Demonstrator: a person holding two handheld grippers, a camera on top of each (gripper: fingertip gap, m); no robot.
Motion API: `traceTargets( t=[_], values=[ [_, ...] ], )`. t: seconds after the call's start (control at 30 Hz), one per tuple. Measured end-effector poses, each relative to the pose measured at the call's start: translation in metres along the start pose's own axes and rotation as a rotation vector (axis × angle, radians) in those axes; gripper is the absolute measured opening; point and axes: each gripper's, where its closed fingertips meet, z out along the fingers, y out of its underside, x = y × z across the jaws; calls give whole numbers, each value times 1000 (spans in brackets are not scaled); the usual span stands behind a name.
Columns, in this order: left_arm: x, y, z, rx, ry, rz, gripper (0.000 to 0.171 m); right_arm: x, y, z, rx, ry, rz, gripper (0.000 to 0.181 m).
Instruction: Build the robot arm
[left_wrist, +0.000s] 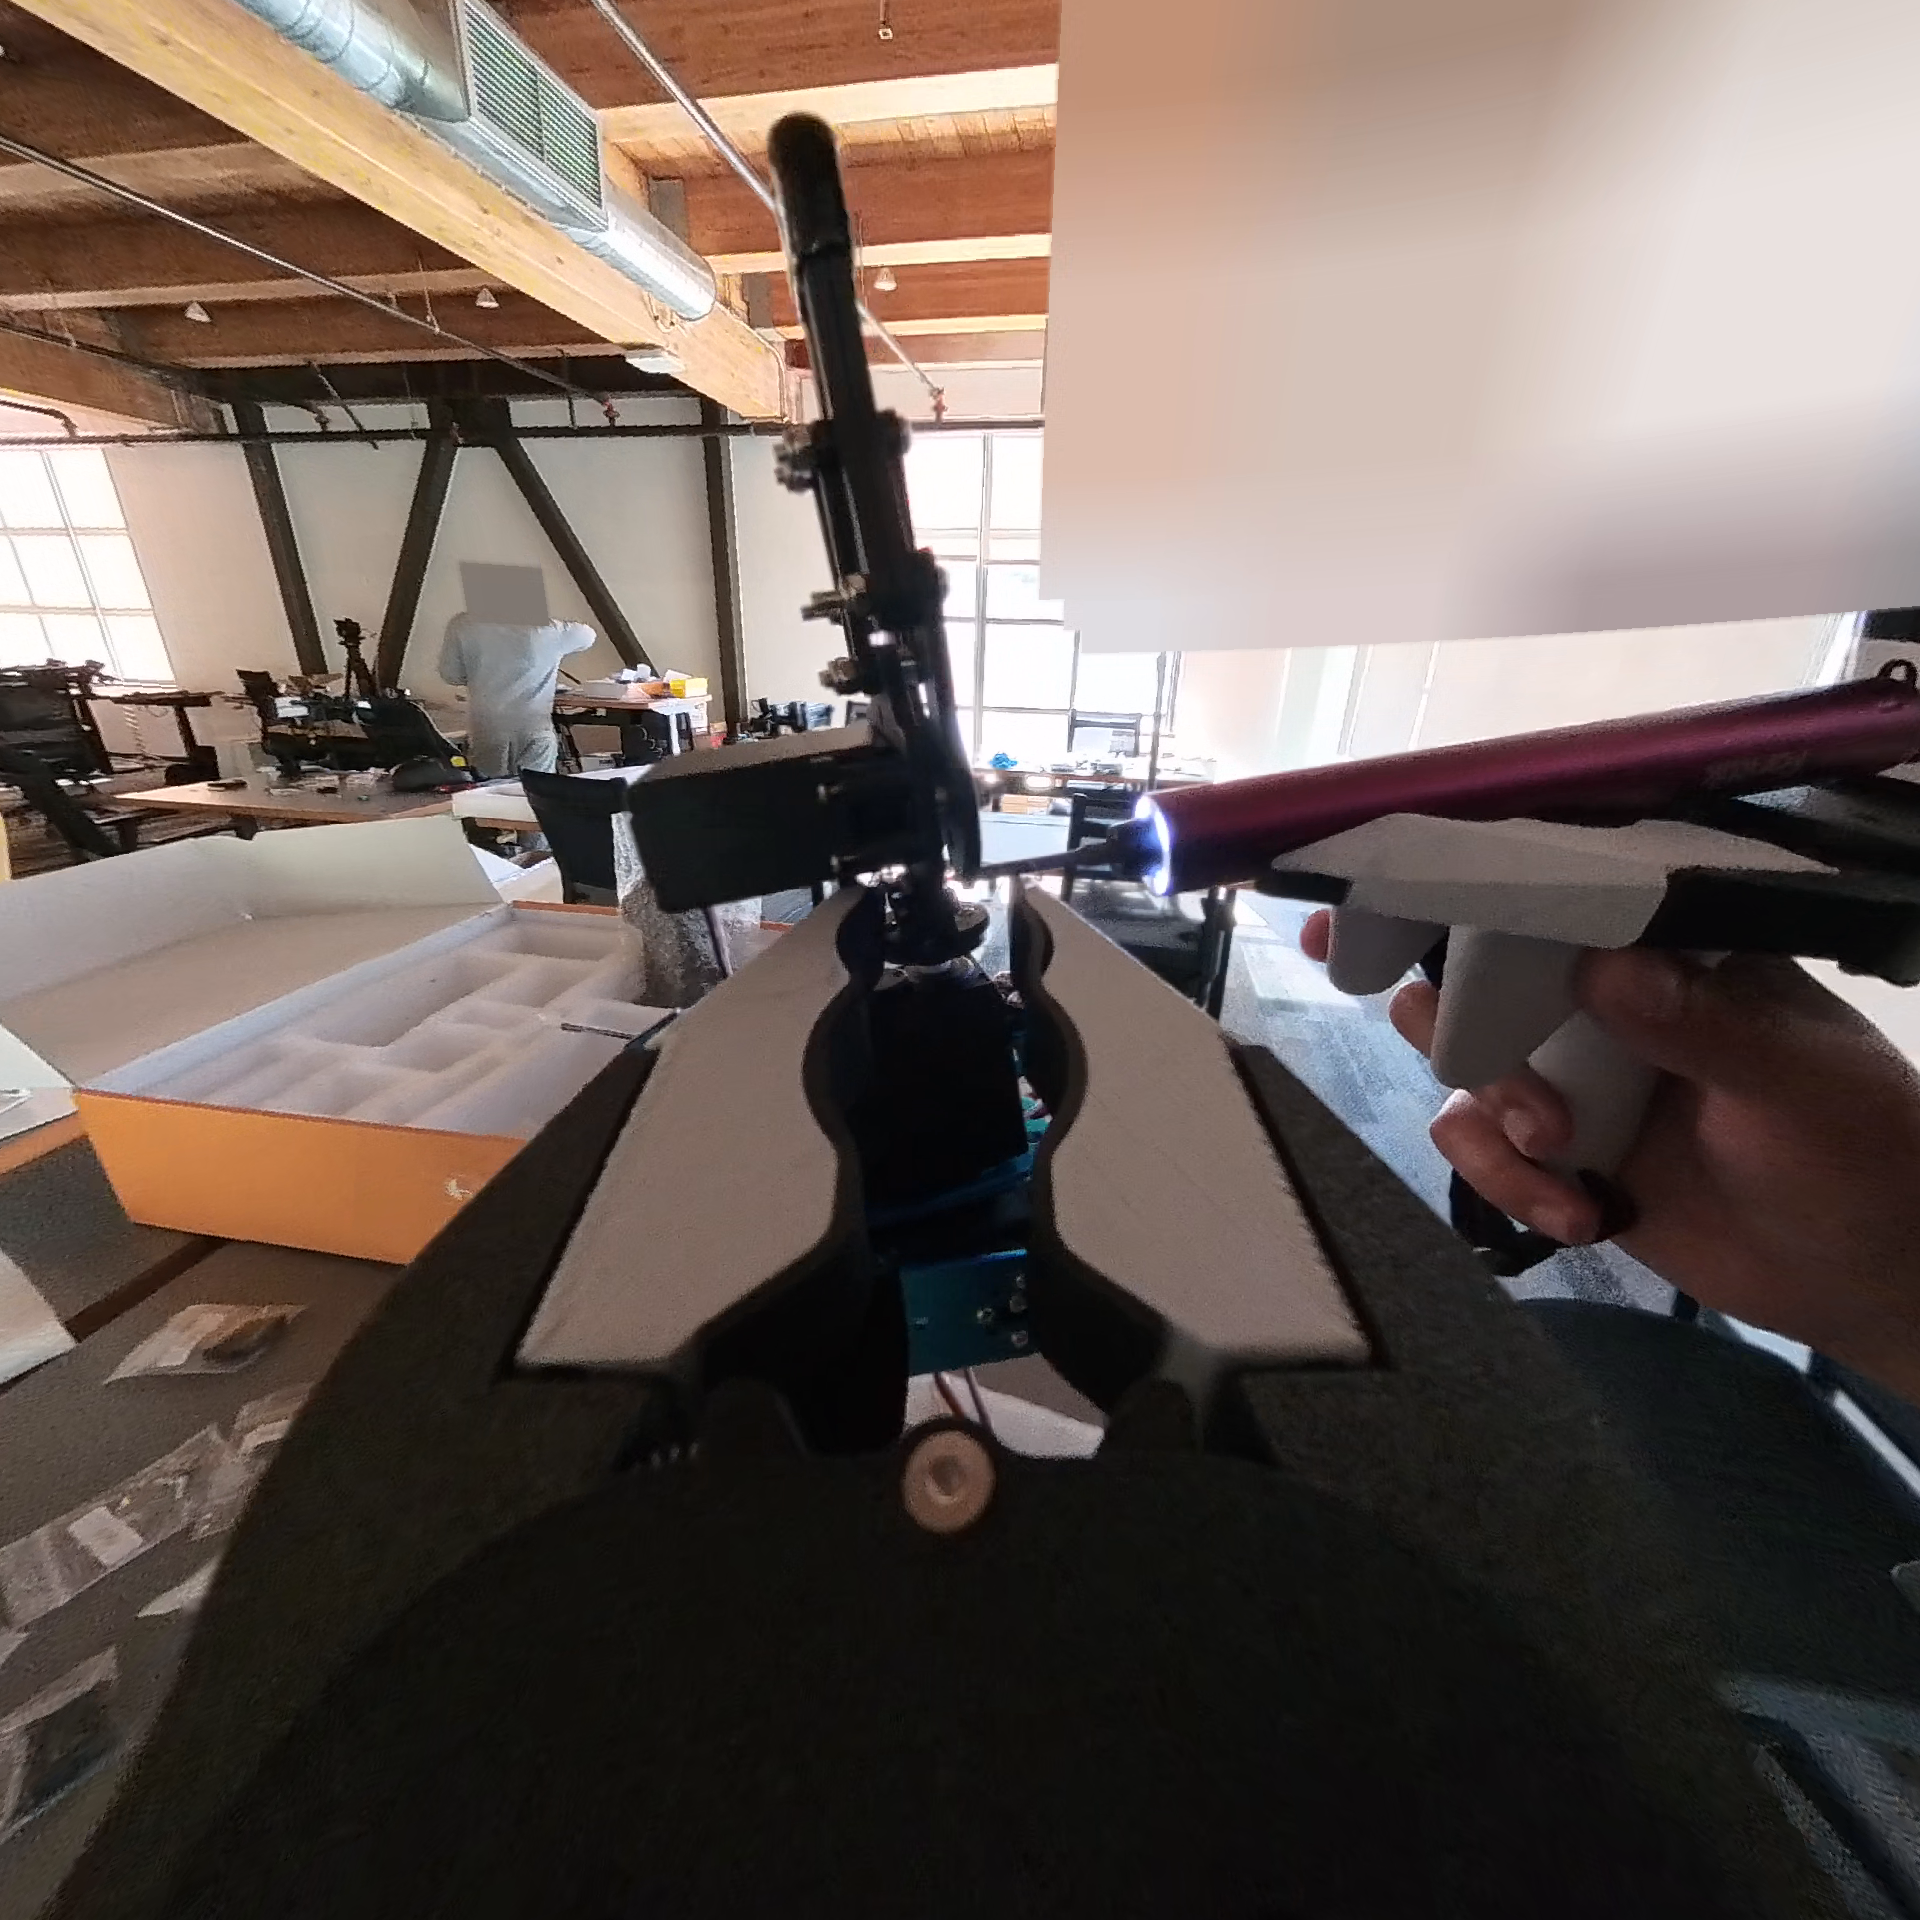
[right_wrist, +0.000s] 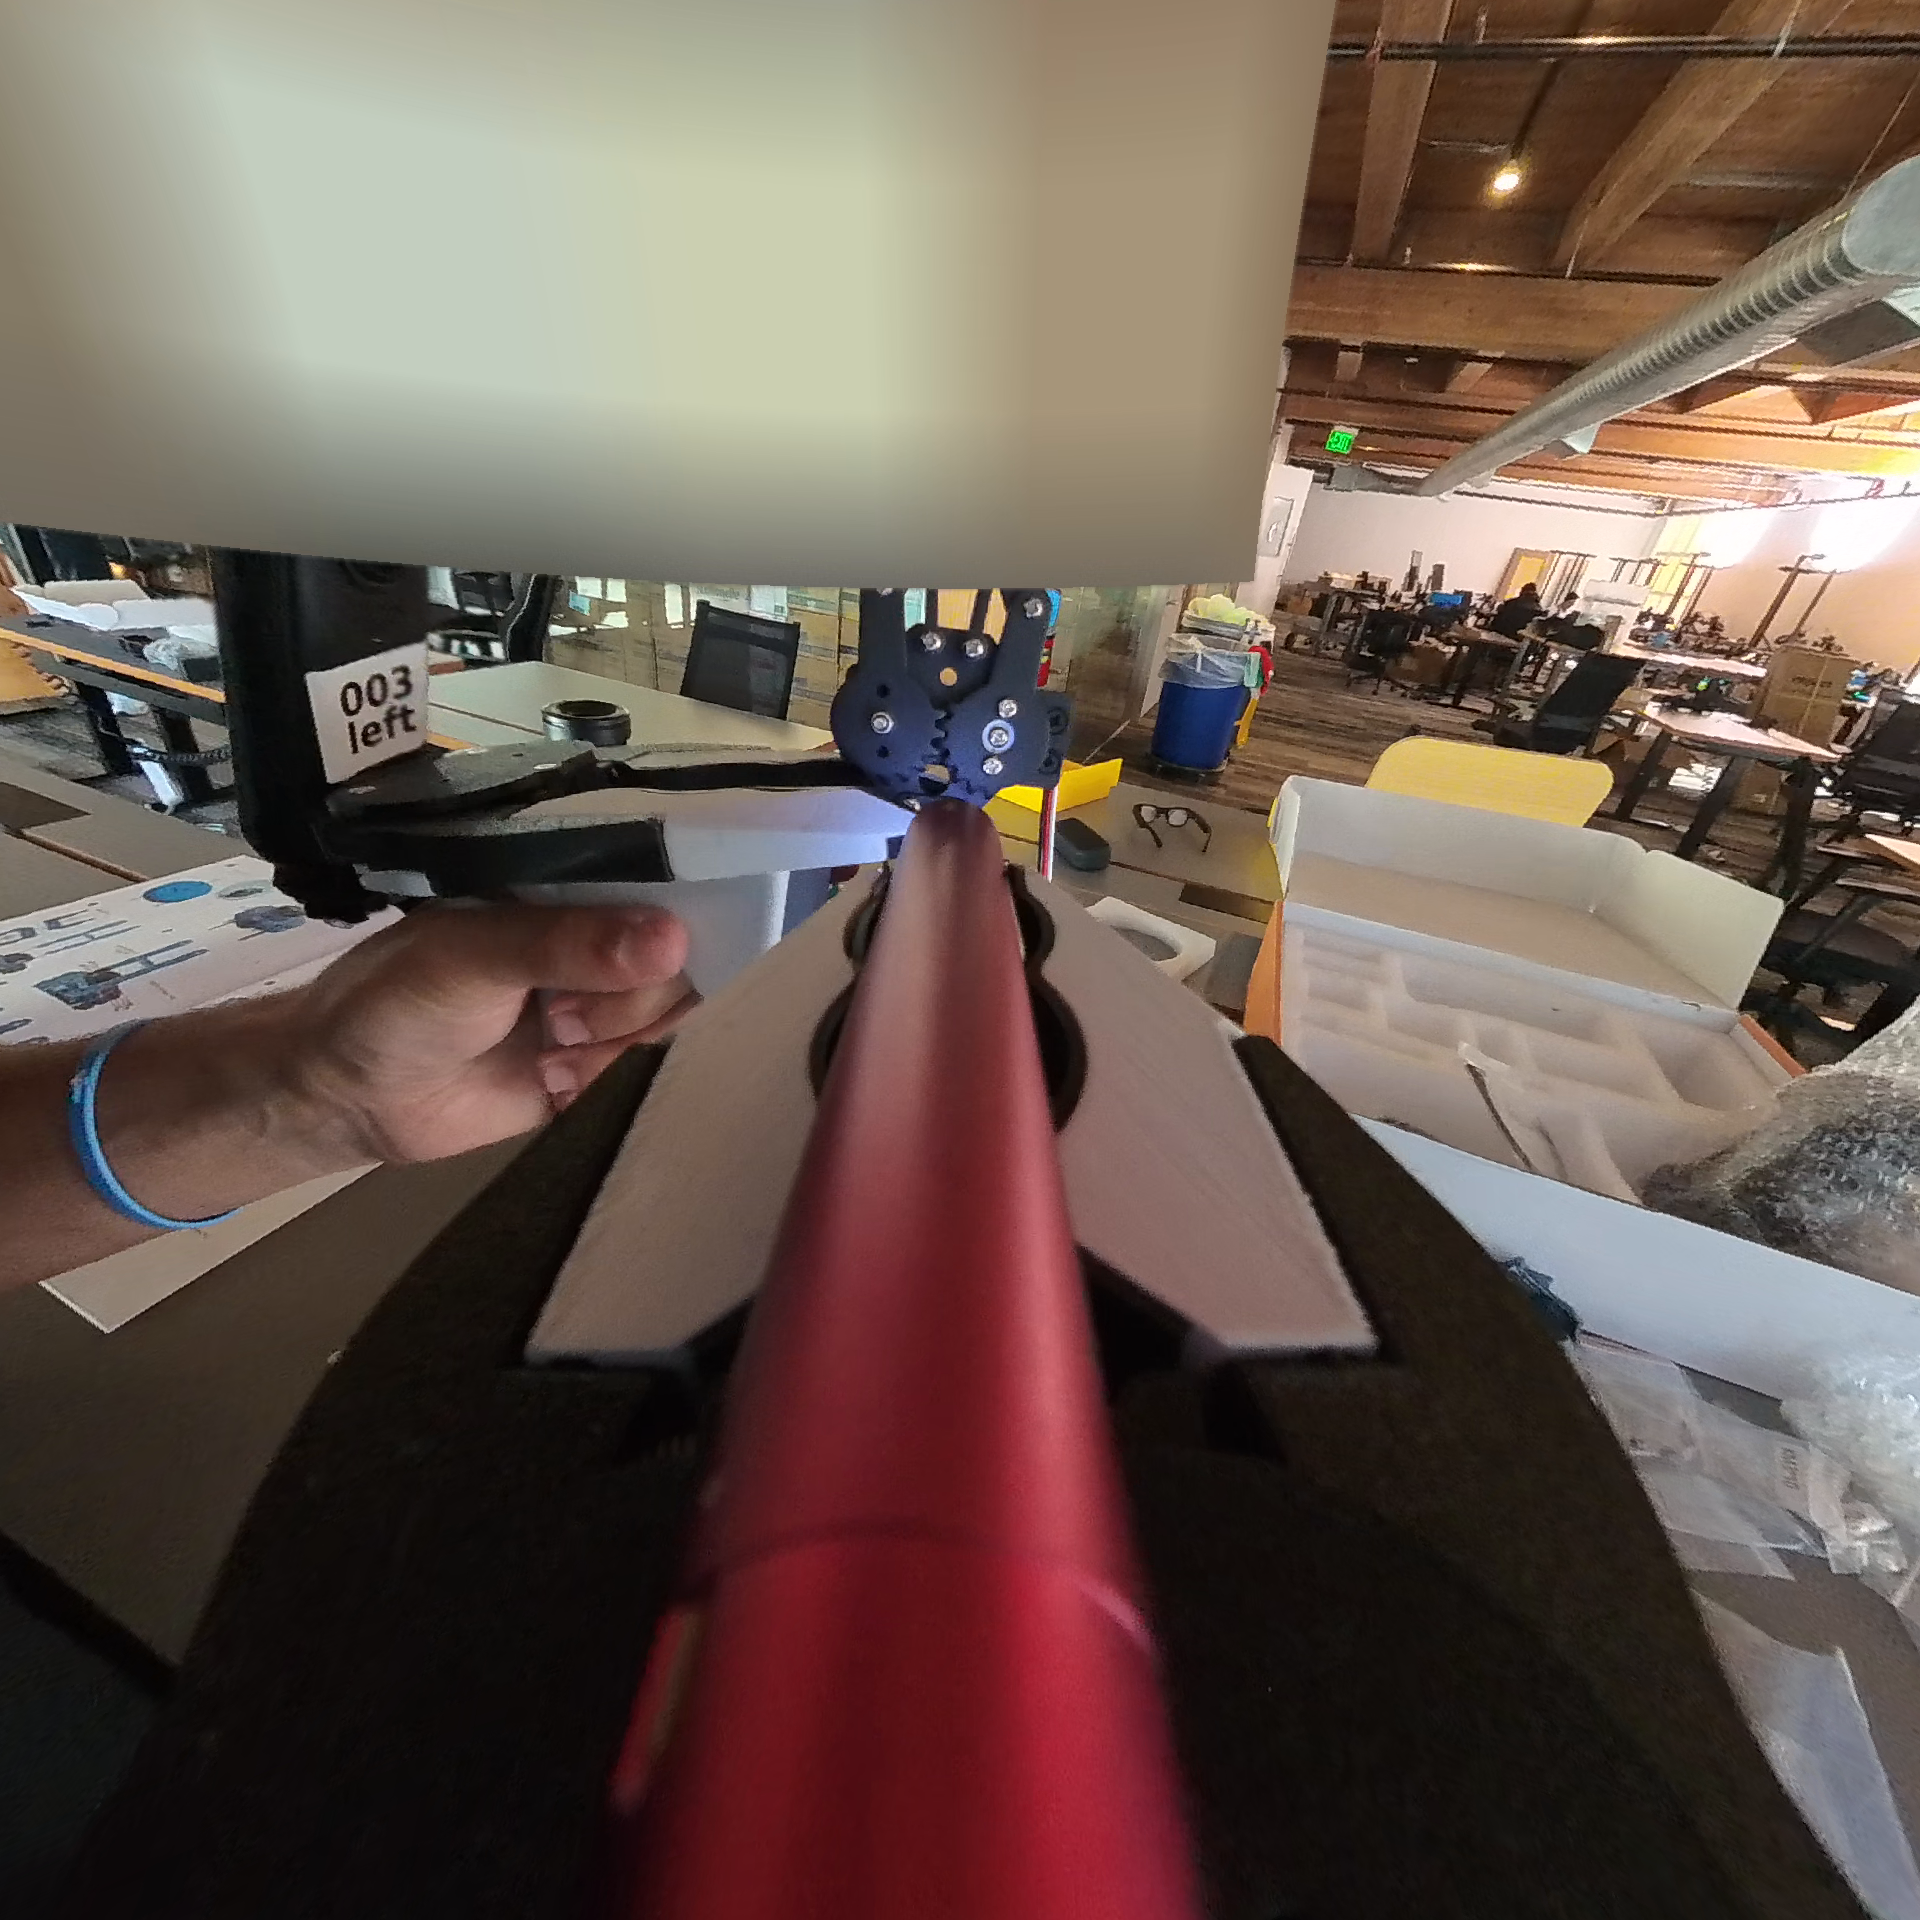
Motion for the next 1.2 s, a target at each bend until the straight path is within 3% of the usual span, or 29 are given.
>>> traceTargets(
  t=[0.43, 0.87, 0.9, 1.2],
  values=[
    [-4, 1, 0, -23, 19, 96, 17, 1, 2, 4, 13, -19, 23, 23],
    [-7, 0, -1, -13, 11, 78, 16, -1, 4, 7, 27, -12, 136, 28],
    [-7, 0, -1, -13, 12, 82, 17, -1, 4, 8, 29, -12, 145, 22],
    [-7, 1, -1, -18, 18, 96, 17, 0, 2, 9, 10, -3, 111, 23]
  ],
)
